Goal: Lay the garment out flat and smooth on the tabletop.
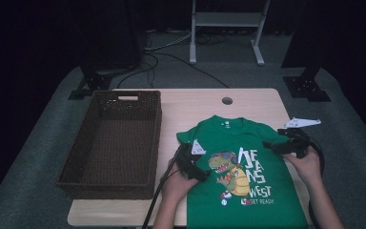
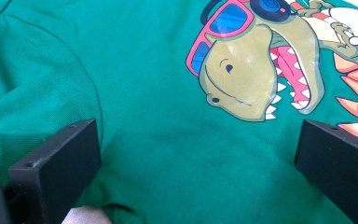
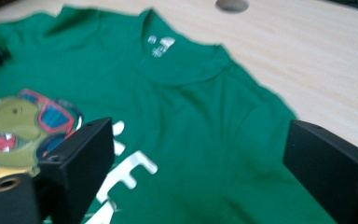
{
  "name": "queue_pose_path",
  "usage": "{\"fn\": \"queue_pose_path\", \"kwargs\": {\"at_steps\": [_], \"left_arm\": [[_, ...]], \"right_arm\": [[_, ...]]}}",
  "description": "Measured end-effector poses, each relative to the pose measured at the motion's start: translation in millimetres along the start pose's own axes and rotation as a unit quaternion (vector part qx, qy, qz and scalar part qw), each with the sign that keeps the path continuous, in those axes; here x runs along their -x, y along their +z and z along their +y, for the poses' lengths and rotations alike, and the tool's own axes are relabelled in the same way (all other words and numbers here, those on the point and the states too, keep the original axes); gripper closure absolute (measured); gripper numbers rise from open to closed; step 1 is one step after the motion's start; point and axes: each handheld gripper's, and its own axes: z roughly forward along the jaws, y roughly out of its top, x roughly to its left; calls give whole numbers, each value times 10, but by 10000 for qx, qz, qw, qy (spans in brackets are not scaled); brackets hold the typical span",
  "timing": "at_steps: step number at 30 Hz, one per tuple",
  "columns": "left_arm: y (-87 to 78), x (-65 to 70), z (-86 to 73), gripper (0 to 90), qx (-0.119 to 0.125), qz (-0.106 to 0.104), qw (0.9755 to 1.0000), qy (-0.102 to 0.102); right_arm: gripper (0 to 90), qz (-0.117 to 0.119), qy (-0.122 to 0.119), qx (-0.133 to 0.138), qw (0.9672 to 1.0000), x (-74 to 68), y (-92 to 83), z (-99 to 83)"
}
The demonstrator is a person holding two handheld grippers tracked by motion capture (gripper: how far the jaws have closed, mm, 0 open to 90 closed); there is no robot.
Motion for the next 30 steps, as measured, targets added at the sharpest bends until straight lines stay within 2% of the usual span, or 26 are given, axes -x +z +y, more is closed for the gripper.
{"fn": "queue_pose_path", "kwargs": {"at_steps": [3,6,13,22,28,30], "left_arm": [[0,0,0,0,1,1,10000,0],[0,0,0,0,0,1,10000,0],[0,1,0,0,0,2,10000,2],[0,1,0,0,-1,3,10000,1],[0,1,0,0,-1,2,10000,2],[1,2,0,0,-1,5,10000,3]], "right_arm": [[4,-92,-80,-102,9999,-86,59,-67],[0,25,-143,-94,9998,-138,85,-124],[0,101,-277,72,9995,-273,106,-250],[0,141,-449,-389,9981,-387,303,-408],[0,175,-438,-646,9968,-398,386,-426],[0,225,-391,-633,9970,-389,392,-431]]}}
